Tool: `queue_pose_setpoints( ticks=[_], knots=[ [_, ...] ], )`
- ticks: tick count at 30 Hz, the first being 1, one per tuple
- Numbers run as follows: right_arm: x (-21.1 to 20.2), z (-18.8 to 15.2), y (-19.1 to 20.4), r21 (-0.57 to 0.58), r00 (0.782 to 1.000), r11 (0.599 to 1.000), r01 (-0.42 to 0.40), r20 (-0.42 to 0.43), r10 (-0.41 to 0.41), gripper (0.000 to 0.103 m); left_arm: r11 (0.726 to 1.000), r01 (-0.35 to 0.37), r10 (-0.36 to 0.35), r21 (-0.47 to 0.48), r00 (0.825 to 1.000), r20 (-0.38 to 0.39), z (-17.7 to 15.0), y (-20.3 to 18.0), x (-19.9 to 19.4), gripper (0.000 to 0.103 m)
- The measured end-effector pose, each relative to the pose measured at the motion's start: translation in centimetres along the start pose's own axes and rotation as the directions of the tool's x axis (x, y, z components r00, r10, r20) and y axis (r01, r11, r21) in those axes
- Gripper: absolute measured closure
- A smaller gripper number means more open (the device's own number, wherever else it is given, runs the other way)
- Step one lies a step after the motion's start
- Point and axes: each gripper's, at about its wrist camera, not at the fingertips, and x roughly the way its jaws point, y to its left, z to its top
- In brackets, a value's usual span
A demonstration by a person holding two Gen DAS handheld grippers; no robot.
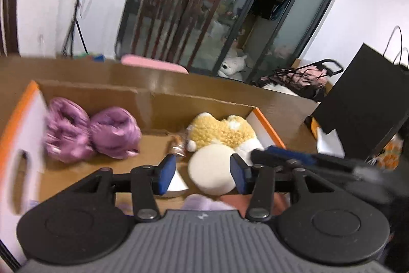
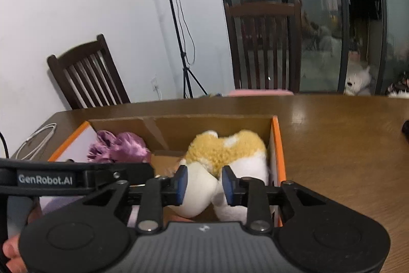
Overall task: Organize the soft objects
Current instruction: 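Lower the foam puck into the box and open both tools, then withdraw both tools from the box back over the table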
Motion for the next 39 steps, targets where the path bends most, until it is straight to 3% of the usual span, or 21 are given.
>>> queue_pose_setpoints(
  ticks=[3,10,16,19,21,28,34,39],
  knots=[
    [-2.7,0.6,0.3,-0.011,0.999,1.0,-0.008,0.035,0.008,0.073,0.997,-0.059,0.057,0.039,0.997,0.049,-0.3,-0.5,-3.6,0.046],
    [-12.5,1.0,1.7,-0.061,0.991,0.998,-0.003,0.133,0.012,0.063,0.983,-0.136,0.116,0.126,0.981,0.153,-2.4,-2.6,-13.8,0.032],
    [-21.1,-0.1,4.2,-0.132,0.975,0.991,0.005,0.219,0.024,0.052,0.971,-0.195,0.16,0.137,0.96,0.23,-5.2,-4.5,-21.0,0.026],
    [-24.5,-1.3,5.4,-0.165,0.967,0.986,0.001,0.25,0.041,0.044,0.96,-0.237,0.187,0.153,0.941,0.284,-7.1,-5.5,-24.2,0.018],
    [-26.5,-2.5,6.1,-0.187,0.963,0.982,0.003,0.265,0.048,0.038,0.948,-0.271,0.206,0.163,0.92,0.333,-8.8,-6.3,-26.7,0.01],
    [-32.0,-8.8,7.9,-0.238,0.948,0.971,0.011,0.311,0.066,0.018,0.934,-0.316,0.219,0.169,0.877,0.428,-15.9,-7.8,-32.0,0.002],
    [-35.8,-16.0,8.9,-0.28,0.942,0.957,0.077,0.334,0.022,0.008,0.928,-0.333,0.225,0.166,0.858,0.462,-22.2,-8.7,-35.1,0.0],
    [-38.1,-21.3,9.1,-0.227,0.943,0.971,0.078,0.334,0.002,0.003,0.919,-0.355,0.239,0.171,0.848,0.473,-27.1,-8.8,-36.3,0.0]
  ],
)
